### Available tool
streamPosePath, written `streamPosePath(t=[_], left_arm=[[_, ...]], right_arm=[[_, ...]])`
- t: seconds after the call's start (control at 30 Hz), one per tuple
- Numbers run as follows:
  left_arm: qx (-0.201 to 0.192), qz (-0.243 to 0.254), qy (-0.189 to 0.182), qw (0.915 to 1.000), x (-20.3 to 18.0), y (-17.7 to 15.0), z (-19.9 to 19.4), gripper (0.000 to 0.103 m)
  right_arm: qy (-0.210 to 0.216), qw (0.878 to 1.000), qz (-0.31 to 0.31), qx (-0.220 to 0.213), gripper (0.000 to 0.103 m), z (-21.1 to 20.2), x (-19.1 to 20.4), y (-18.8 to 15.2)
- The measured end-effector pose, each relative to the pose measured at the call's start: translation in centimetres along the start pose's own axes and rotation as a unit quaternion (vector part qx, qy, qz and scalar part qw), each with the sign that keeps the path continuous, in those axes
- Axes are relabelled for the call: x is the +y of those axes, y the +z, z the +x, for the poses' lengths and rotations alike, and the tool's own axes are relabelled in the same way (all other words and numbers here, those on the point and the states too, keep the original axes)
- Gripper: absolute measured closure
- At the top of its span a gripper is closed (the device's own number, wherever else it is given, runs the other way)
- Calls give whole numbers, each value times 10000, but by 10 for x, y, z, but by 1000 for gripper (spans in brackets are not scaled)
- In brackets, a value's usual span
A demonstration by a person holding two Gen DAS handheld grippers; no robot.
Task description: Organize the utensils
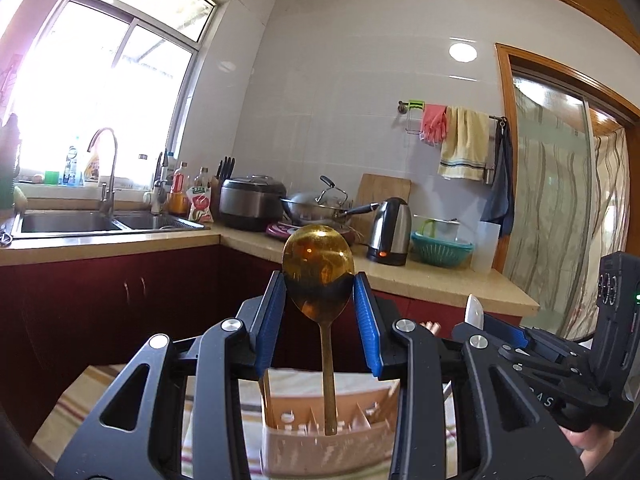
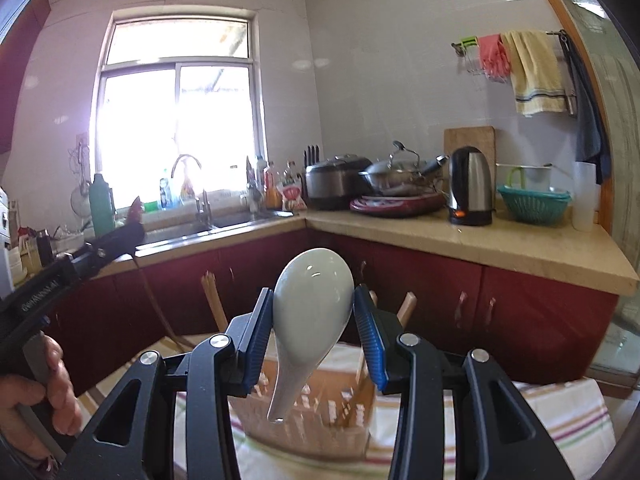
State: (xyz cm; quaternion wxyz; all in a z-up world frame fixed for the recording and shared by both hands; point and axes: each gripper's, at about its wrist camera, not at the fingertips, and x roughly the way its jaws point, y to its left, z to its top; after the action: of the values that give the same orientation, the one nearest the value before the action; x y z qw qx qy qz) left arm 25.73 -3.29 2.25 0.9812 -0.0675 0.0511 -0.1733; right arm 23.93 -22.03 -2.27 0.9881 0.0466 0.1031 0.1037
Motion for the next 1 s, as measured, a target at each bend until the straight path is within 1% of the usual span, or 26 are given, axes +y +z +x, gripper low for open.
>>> streamPosePath(t=[0.17,0.4,0.53,0.63,0.77,0.9,1.0], left_arm=[[30,29,43,10000,4,-7,29,69],[277,194,133,9993,10,-33,57,69],[398,217,142,9989,15,-47,65,69],[445,370,177,9982,15,-57,68,69],[436,511,203,9975,14,-66,69,69],[512,653,240,9963,12,-77,72,69],[599,648,245,9958,13,-84,74,69]], right_arm=[[55,10000,-46,-27,62,27,3,-5],[108,9996,39,259,62,62,-2,-30],[131,9989,55,437,62,76,-2,-43],[100,9984,18,553,62,82,-4,-53],[103,9977,17,676,62,88,-4,-61],[86,9970,-26,766,62,93,-3,-69],[80,9966,-57,820,62,95,-3,-72]])
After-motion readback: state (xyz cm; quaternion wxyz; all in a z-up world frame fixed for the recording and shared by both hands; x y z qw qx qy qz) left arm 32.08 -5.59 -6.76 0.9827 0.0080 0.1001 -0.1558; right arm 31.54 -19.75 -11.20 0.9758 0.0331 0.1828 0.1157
